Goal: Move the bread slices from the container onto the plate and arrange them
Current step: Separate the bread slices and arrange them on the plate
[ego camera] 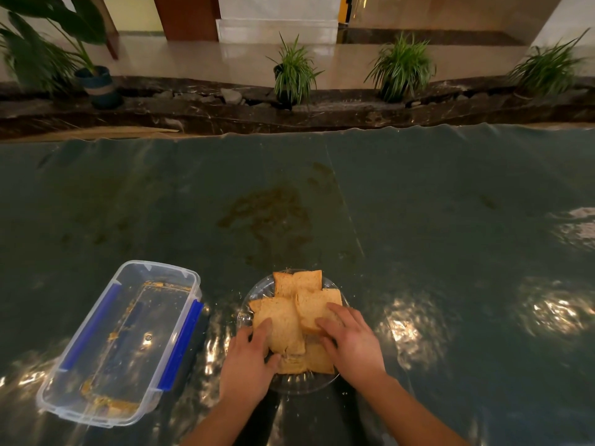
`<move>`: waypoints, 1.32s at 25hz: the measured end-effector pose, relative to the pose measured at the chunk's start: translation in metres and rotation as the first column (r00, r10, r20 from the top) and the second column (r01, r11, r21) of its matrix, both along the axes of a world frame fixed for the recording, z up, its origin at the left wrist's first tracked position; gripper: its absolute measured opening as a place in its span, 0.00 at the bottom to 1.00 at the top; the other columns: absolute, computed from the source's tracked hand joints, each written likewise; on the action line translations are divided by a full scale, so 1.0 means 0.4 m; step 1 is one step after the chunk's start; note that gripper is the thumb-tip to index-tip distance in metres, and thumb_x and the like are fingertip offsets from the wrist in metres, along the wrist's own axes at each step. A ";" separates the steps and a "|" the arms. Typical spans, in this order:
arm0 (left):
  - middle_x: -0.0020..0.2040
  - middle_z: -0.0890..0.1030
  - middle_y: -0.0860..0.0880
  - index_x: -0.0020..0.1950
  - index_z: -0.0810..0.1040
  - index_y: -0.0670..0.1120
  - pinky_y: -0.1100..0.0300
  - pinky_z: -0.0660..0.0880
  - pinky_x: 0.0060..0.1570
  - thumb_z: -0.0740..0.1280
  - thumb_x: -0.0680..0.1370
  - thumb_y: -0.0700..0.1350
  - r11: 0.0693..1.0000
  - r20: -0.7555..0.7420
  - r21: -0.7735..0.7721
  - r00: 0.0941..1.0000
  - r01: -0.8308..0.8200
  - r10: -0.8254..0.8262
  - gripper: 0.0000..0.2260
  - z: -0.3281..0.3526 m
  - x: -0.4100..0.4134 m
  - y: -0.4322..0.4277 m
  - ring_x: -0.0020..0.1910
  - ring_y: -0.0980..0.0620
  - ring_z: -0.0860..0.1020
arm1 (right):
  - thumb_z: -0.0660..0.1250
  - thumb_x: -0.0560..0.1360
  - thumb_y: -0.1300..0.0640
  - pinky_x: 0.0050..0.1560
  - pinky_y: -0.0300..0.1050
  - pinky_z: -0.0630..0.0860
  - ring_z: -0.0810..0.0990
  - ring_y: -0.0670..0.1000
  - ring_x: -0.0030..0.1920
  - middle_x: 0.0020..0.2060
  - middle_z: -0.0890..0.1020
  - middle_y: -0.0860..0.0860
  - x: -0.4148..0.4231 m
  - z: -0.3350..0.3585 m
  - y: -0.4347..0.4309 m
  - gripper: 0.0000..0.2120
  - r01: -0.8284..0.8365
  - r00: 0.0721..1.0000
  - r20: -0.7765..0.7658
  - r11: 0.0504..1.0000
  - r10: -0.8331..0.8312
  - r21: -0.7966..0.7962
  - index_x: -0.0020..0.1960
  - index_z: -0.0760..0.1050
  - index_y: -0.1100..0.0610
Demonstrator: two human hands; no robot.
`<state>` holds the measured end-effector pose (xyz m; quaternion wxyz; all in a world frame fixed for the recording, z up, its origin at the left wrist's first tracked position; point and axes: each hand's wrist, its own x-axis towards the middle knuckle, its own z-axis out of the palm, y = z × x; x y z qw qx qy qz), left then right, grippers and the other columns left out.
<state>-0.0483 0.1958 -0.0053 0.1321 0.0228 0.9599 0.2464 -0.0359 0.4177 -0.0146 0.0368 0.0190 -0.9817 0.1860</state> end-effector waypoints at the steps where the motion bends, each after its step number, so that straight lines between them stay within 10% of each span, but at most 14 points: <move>1: 0.66 0.71 0.48 0.75 0.63 0.57 0.55 0.75 0.60 0.69 0.74 0.55 1.000 0.006 0.012 1.000 -0.014 0.014 0.31 0.002 -0.004 0.001 0.63 0.50 0.72 | 0.70 0.73 0.50 0.59 0.53 0.77 0.72 0.53 0.66 0.67 0.75 0.47 0.004 -0.003 -0.002 0.15 -0.010 0.999 0.038 1.000 0.010 0.004 0.59 0.79 0.45; 6: 0.58 0.78 0.50 0.69 0.71 0.52 0.53 0.77 0.54 0.76 0.68 0.46 0.929 0.150 0.248 0.958 -0.274 0.243 0.31 0.025 -0.035 0.006 0.55 0.51 0.78 | 0.67 0.72 0.45 0.66 0.51 0.72 0.64 0.51 0.70 0.72 0.68 0.46 0.019 -0.014 0.001 0.21 -0.018 0.996 0.087 0.997 0.024 -0.069 0.65 0.73 0.44; 12: 0.48 0.82 0.48 0.64 0.74 0.44 0.54 0.78 0.38 0.77 0.70 0.40 0.459 0.555 0.515 0.689 -0.724 0.466 0.25 0.052 -0.100 0.022 0.45 0.48 0.81 | 0.67 0.72 0.41 0.69 0.49 0.69 0.61 0.49 0.71 0.72 0.65 0.44 0.023 -0.023 0.004 0.24 -0.018 0.995 0.093 0.996 0.025 -0.084 0.67 0.71 0.43; 19: 0.51 0.80 0.47 0.62 0.77 0.46 0.51 0.80 0.44 0.74 0.70 0.33 0.405 0.571 0.556 0.688 -0.726 0.448 0.22 0.055 -0.153 0.007 0.50 0.47 0.80 | 0.68 0.73 0.44 0.68 0.51 0.70 0.64 0.50 0.70 0.71 0.68 0.46 0.020 -0.027 0.004 0.21 0.000 0.997 0.078 0.998 0.005 -0.068 0.65 0.73 0.42; 27: 0.55 0.79 0.46 0.64 0.76 0.47 0.50 0.79 0.49 0.74 0.71 0.33 0.123 0.667 0.592 0.569 -0.797 0.481 0.23 0.033 -0.140 -0.002 0.51 0.46 0.80 | 0.70 0.72 0.46 0.66 0.50 0.72 0.64 0.50 0.70 0.70 0.68 0.46 0.017 -0.028 0.000 0.20 0.010 0.997 0.077 0.997 -0.004 -0.079 0.63 0.73 0.41; 33: 0.53 0.79 0.45 0.66 0.73 0.42 0.50 0.82 0.45 0.73 0.72 0.34 0.429 0.628 0.486 0.646 -0.761 0.435 0.23 0.027 -0.122 0.024 0.51 0.44 0.80 | 0.70 0.72 0.45 0.66 0.48 0.70 0.63 0.52 0.70 0.70 0.67 0.48 0.011 -0.017 -0.014 0.23 0.098 0.993 0.079 0.978 -0.085 -0.182 0.66 0.72 0.47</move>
